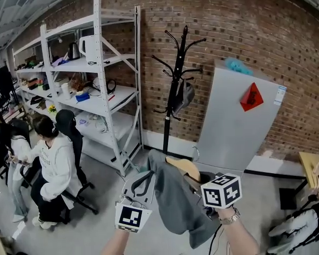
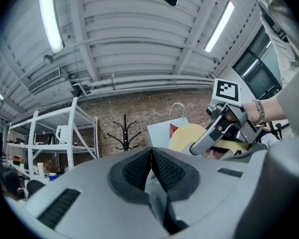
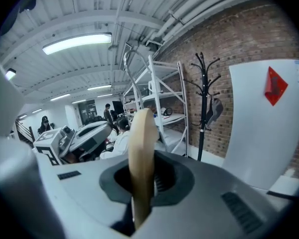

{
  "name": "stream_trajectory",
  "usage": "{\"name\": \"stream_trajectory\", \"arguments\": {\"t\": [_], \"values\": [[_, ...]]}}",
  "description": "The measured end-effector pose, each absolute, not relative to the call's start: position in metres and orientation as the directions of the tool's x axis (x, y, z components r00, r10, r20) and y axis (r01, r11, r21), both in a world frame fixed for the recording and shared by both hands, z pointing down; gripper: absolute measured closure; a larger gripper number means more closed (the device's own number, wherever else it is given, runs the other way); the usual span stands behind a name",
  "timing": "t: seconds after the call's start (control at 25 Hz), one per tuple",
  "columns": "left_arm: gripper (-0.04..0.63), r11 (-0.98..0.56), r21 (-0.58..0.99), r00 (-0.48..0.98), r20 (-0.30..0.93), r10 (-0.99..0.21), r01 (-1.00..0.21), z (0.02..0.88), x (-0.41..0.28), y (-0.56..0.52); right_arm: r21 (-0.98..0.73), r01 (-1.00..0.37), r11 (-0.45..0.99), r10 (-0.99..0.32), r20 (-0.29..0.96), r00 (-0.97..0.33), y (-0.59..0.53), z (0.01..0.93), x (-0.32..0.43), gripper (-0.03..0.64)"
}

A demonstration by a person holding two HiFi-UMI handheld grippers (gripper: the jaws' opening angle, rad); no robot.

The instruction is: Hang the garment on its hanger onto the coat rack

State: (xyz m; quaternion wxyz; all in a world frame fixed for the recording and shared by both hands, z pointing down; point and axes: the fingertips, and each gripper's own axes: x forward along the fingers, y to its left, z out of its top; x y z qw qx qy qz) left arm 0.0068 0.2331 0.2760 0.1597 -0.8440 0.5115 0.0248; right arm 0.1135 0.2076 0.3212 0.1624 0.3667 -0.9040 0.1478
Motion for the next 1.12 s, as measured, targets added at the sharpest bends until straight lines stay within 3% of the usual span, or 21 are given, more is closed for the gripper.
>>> {"name": "stream_trajectory", "arguments": {"t": [0.6,1.12], "values": [[0.594,-0.439,-0.273,0.496,-0.197,-0.846,-0.856,0.277,-0.052,0.171,-0.192,-0.710,0.678,-0.610,0.392,-0.688,0.143,0.309,0.061,0.575],[0.594,-0.384,-0.335,0.455,-0.165,-0.875,-0.860,0.265,-0.029,0.033,-0.244,-0.623,0.743,-0.521,0.373,-0.768,0.002,0.323,0.051,0.575]]}}
